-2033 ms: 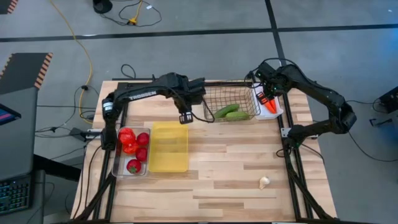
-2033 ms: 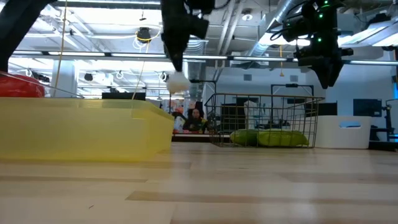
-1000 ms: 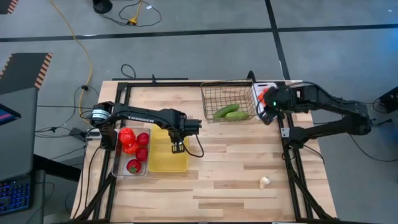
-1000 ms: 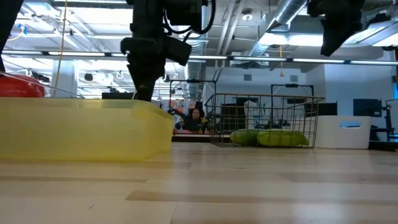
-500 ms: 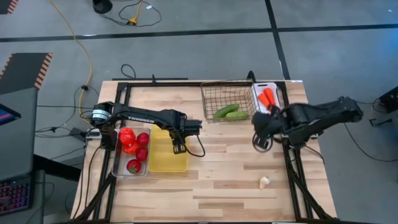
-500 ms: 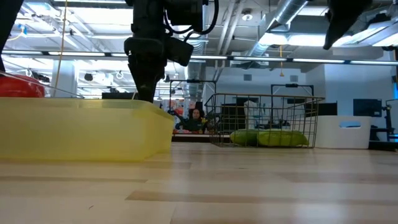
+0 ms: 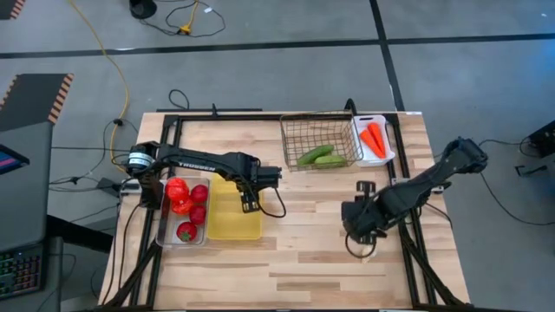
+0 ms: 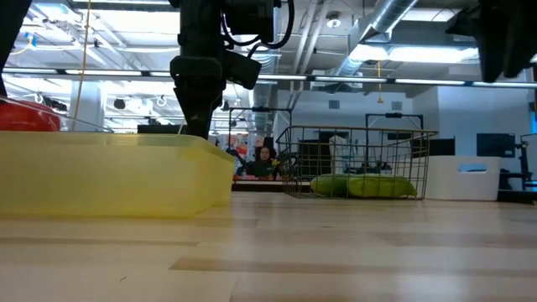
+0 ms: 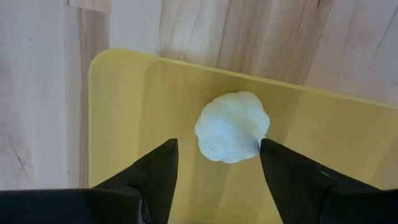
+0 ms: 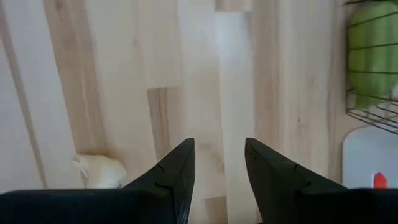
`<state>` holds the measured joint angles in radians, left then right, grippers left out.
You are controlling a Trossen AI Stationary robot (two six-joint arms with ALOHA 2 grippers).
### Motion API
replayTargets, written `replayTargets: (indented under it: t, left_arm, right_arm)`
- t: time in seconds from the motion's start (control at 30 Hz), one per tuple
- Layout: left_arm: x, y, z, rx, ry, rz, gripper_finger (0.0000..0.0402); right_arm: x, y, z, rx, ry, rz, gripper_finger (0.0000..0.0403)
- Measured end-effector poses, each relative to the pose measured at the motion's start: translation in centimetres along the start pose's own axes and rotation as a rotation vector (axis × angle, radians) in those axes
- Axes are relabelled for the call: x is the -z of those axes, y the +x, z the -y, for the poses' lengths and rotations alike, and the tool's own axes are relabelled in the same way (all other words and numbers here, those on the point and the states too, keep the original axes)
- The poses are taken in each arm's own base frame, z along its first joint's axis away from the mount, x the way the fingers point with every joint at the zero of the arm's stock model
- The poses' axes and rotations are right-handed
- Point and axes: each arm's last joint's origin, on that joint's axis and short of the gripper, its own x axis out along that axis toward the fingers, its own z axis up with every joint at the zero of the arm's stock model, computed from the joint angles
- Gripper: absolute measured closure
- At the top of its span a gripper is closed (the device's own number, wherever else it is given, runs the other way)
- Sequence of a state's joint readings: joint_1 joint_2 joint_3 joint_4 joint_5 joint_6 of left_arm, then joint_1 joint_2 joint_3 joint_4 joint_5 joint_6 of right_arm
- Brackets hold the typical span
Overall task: Sort produce into baskets
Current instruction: Put the white garlic into the yellow bin
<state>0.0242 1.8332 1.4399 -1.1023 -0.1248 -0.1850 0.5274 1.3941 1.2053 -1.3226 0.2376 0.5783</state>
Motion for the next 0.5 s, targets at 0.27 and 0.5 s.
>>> replayTargets:
  t: [0.27,0.5]
  left_arm:
    - [0.0,0.0,0.0,0.000,0.000,-0.001,0.0187]
    - [0.0,0.0,0.0,0.000,-0.033,-0.002,0.0187]
  right_arm:
    - [-0.3,2.6,-3.0,0.055,-0.095,-0.099,0.0234]
    - [-0.6,4.9,-4.2,0.078,-0.123,-0.249,0.0232]
